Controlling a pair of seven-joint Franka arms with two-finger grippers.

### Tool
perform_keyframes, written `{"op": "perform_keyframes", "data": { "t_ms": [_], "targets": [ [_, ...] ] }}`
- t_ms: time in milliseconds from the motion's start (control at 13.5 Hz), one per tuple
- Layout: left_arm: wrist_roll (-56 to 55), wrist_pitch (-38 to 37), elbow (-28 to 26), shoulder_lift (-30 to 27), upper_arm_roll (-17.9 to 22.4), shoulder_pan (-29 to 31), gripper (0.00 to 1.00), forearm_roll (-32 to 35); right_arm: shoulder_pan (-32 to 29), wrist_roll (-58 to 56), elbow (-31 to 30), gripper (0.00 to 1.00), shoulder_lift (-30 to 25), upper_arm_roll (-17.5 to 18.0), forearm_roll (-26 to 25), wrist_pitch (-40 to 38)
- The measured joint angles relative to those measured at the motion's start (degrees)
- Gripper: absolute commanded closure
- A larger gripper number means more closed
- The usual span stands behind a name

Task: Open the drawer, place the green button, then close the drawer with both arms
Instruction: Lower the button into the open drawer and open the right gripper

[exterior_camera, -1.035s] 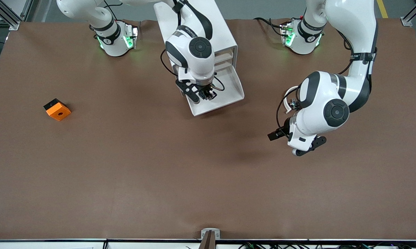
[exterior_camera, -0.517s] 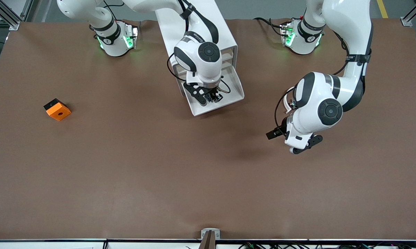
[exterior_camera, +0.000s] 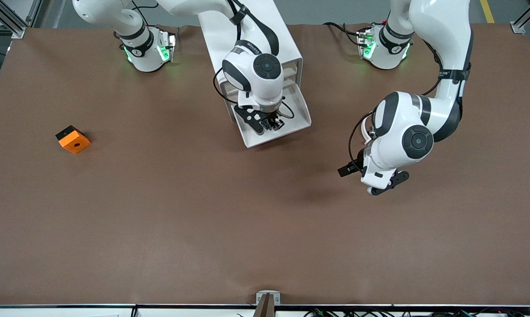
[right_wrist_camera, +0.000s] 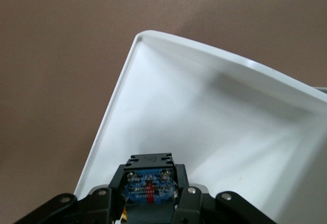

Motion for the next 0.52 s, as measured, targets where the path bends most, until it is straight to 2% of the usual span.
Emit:
{"op": "perform_keyframes", "data": {
  "t_ms": [74, 148, 222, 517],
  "targets": [
    [0.00, 0.13, -0.13, 0.00, 0.00, -0.12, 0.00, 0.00, 0.06, 0.00, 0.00, 0.53, 0.24, 0.00, -0.06, 0.46],
    [0.00, 0.22, -0.23, 0.00, 0.00, -0.20, 0.00, 0.00, 0.14, -0.06, 0.00, 0.37, 0.44, 0.00, -0.15, 0.91],
    [0.00, 0.28, -0.29, 0.00, 0.00, -0.23, 0.00, 0.00, 0.30, -0.07, 0.00, 0.00, 0.59, 0.00, -0.33, 1.24],
    [0.01, 0.54, -0.37, 0.00, -0.01, -0.47, 0.00, 0.00, 0.89, -0.79, 0.71, 0.00, 0.87, -0.10, -0.75, 1.58]
  ]
}}
